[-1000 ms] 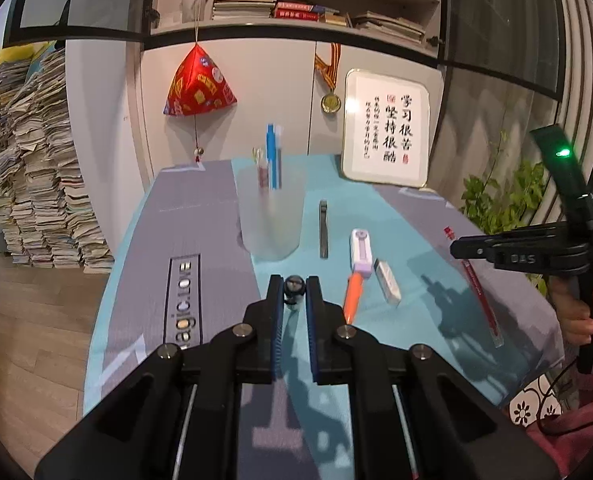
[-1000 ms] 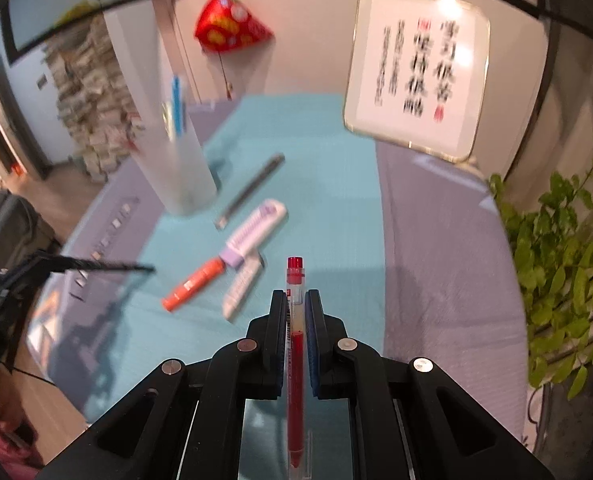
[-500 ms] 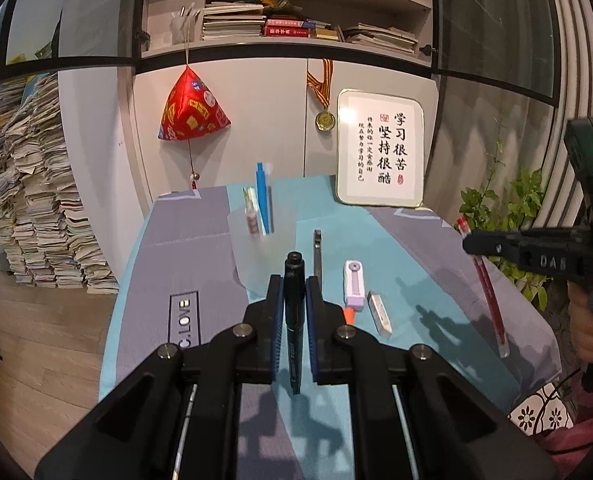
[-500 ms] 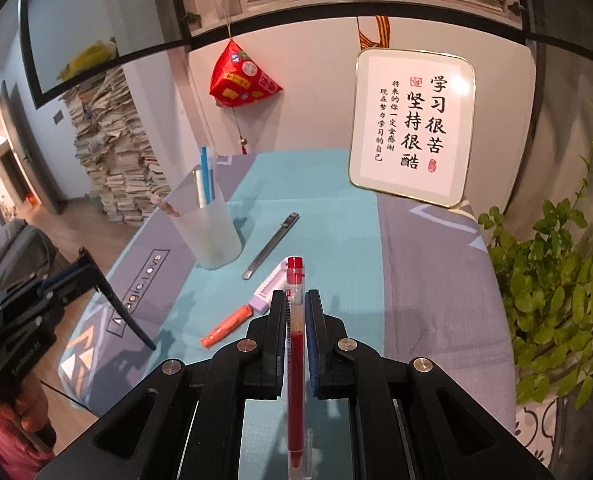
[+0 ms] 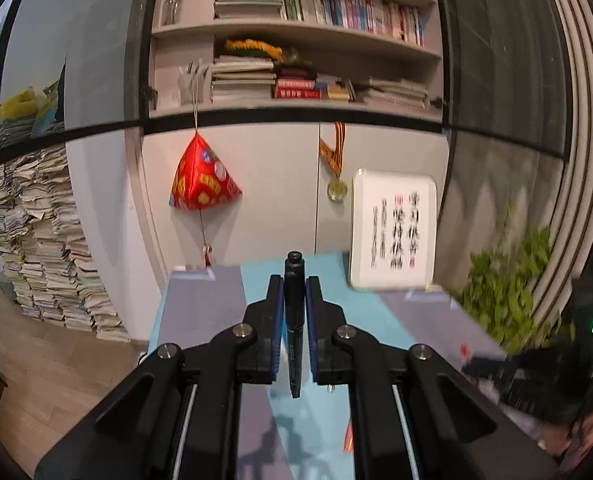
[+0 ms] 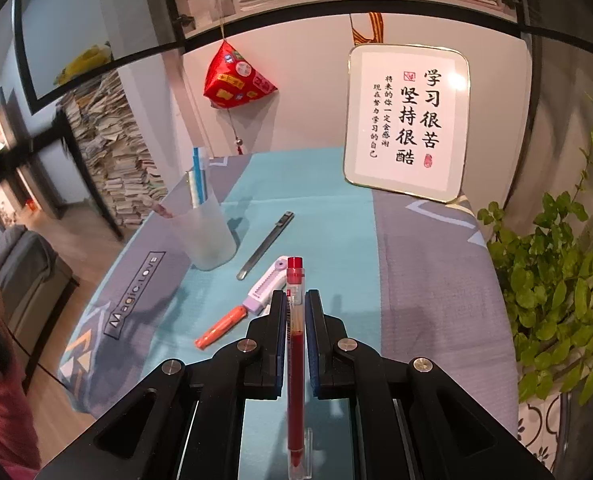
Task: Organize stationery
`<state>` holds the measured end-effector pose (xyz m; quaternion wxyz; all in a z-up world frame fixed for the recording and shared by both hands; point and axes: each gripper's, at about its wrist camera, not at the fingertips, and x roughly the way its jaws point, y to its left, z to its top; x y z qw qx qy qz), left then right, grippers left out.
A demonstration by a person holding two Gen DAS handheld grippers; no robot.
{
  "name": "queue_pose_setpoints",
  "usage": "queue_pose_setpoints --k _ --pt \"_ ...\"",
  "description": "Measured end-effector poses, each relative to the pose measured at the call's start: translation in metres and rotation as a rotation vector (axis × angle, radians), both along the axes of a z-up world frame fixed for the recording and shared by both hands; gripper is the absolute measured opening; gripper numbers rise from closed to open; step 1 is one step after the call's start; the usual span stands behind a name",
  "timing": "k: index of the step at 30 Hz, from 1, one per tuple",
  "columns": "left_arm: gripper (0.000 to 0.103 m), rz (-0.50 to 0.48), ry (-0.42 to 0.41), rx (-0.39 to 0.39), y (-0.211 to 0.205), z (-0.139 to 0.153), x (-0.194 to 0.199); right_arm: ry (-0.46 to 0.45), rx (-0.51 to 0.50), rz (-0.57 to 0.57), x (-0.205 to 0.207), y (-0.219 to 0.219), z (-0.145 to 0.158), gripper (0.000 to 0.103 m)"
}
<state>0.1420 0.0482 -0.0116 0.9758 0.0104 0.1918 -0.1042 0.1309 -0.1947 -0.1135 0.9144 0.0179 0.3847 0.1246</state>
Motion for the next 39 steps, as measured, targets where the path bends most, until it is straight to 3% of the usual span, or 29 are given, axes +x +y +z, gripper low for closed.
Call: queue_pose_setpoints --k 7,18,31,39 --pt "0.009 0.049 -0.015 -0.007 0.001 0.016 0.042 0.013 0.0 -0.018 0.006 -0.003 -0.004 0.01" --pt "0.009 0.092 0.14 -0.01 0.009 -0.041 0.091 0.023 -0.012 -0.034 0.015 -0.004 -0.005 0.01" --pt "0.009 0.088 0.25 -0.012 0.014 -0.074 0.1 0.003 -0.015 -0.029 0.016 -0.001 0.0 0.01" --pt "0.011 0.103 0.212 -0.057 0.028 -0.067 0.081 -0.039 -0.02 -0.018 0.015 0.006 0.016 0.01"
